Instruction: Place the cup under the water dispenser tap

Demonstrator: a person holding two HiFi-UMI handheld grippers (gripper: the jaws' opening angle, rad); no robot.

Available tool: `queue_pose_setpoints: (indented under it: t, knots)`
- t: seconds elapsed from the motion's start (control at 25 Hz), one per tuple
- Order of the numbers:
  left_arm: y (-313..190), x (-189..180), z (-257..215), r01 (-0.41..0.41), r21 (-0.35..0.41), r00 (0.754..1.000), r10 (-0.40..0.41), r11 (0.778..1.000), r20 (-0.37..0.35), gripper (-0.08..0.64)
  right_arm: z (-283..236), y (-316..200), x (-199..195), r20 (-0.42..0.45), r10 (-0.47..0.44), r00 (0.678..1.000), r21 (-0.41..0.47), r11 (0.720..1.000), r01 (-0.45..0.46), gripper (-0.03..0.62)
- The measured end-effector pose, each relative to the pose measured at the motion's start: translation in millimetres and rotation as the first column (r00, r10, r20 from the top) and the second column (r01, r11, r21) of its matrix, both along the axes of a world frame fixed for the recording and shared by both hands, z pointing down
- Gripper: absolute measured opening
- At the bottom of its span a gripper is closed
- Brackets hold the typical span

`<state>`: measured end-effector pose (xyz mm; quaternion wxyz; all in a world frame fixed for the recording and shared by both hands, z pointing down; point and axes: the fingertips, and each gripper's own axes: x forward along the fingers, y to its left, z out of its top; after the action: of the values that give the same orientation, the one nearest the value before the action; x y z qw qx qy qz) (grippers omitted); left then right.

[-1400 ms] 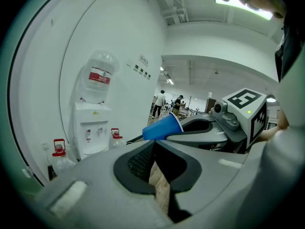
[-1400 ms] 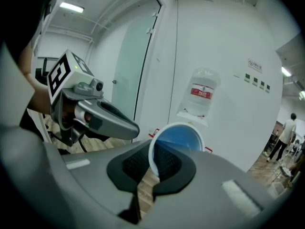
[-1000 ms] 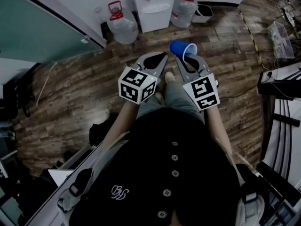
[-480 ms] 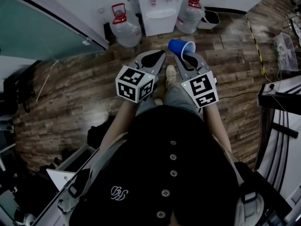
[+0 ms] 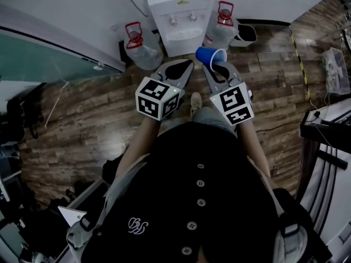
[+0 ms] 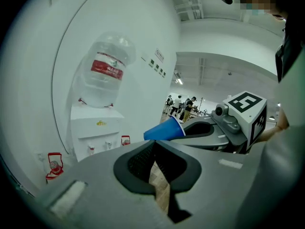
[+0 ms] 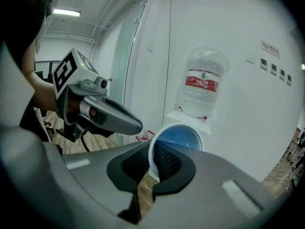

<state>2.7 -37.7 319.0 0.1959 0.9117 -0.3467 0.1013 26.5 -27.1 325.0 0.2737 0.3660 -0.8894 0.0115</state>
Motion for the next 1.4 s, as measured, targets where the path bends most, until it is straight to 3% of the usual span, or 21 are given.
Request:
queue_pose_setpoints:
  t: [0.48,0.92,1.16,1.4]
  knots:
    - [-87.8,36.8,6.9,0.042,-0.017,0.999,-0.042,0.999,-0.002,-0.002,9.6,-83.8,32.5,-0.009,-0.055,0.998,-0.025,0.998,0.054,0.005]
    - [-97.6,32.4,23.2,0.046,-0.053,0.999,-0.044,0.998,0.029,-0.002,29.2,-93.0,20.9,-0.019,-0.112,0.994,-0.073,0.991,0.11,0.005]
    - [-104.5,14.7,25.6,0.06,-0.064,0.998,-0.058,0.996,0.033,-0.002,43.8,-97.9,12.3,-0.052,-0.109,0.993,-0.107,0.989,0.103,0.005]
    - [-109.9,7.3,27.4,0.012,-0.076,0.999,-0.009,0.997,0.043,-0.002,43.7,-105.3,1.8,-0.07,-0.076,0.995,-0.116,0.991,0.068,0.005]
